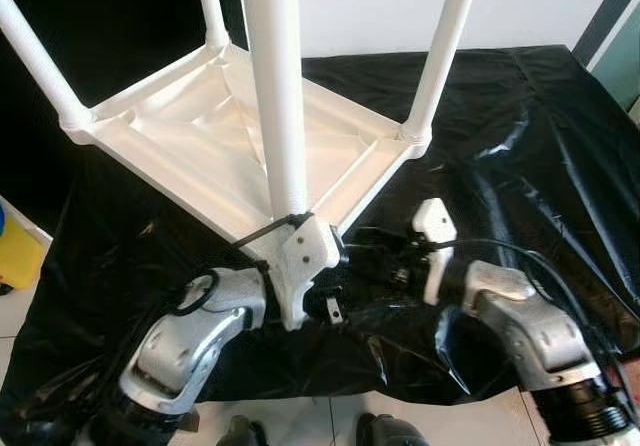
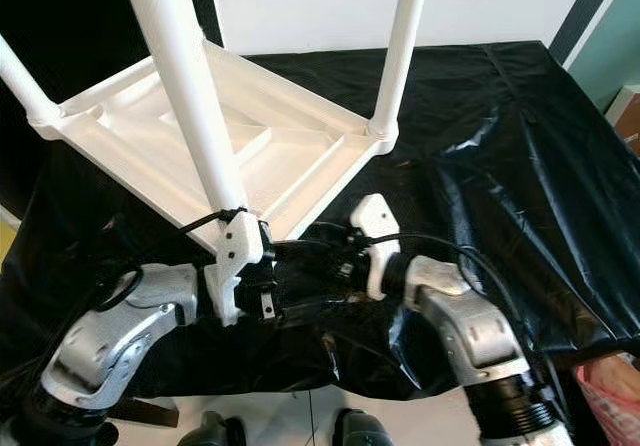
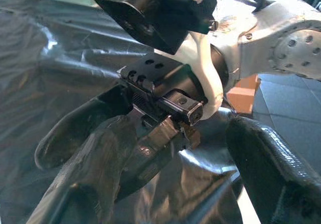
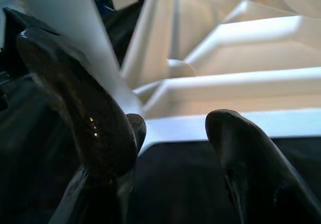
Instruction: Building children table
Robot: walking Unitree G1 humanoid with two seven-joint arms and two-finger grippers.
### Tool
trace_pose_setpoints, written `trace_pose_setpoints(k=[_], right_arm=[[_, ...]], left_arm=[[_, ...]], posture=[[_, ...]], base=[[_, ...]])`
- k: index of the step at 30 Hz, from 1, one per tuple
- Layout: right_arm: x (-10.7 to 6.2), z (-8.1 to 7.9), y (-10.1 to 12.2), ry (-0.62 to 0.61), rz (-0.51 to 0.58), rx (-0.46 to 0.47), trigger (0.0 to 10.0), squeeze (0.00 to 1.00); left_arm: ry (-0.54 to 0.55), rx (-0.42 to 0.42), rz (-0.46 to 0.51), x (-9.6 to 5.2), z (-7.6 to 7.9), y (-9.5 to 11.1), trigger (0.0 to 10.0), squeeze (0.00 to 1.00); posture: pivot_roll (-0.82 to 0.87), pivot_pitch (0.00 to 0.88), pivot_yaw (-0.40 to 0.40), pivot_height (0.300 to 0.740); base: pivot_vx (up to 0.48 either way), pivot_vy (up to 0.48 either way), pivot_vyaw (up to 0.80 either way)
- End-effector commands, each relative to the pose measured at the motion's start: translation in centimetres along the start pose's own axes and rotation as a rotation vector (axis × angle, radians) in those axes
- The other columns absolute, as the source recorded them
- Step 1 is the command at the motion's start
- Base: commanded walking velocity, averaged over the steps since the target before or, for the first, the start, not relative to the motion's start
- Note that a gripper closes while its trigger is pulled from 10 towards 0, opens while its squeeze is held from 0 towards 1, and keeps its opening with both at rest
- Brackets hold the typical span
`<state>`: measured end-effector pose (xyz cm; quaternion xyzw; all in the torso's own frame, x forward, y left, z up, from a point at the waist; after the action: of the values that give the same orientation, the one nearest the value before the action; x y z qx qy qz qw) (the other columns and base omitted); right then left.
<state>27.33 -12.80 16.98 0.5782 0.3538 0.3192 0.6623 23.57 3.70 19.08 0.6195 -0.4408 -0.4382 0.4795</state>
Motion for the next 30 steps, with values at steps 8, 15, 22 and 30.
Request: trace_pose_setpoints(k=[8,15,22,30], right_arm=[[-0.7,1.1,1.2,-0.078,0.047,-0.035,10.0,0.0],[-1.7,2.9,1.6,-0.176,0.062,-0.047,10.0,0.0],[-3.0,5.1,1.4,-0.334,0.052,-0.062,10.0,0.0],[-3.6,7.6,0.4,-0.662,0.074,-0.05,10.0,0.0]], left_arm=[[0.623,-0.072,-0.112,1.0,-4.0,-2.1,10.0,0.0],[0.67,-0.126,-0.044,3.7,-5.5,-0.8,10.0,0.0],[0.643,-0.125,-0.006,6.1,-6.0,0.2,10.0,0.0],[0.331,-0.151,0.063,8.4,-3.5,1.3,10.0,0.0]], posture=[[-0.11,0.153,0.016,0.74],[-0.1,0.147,0.009,0.74],[-0.1,0.146,0.006,0.74],[-0.13,0.148,0.033,0.74]], base=[[0.0,0.0,0.0],[0.0,0.0,0.0],[0.0,0.0,0.0],[0.0,0.0,0.0]])
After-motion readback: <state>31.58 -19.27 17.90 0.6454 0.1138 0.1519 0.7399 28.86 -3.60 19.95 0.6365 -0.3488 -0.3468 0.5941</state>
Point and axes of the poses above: a point about 5 cm out from each wrist's last joint towards the gripper, its own x axis pointing out of the wrist towards the gripper, its own y axis along the axis of the wrist's last joint, z = x × y, the point moved 1 cm from there along x, pointing out of the wrist towards the gripper, and after that the axes turned 1 degree about x, right-handed, at the moved point
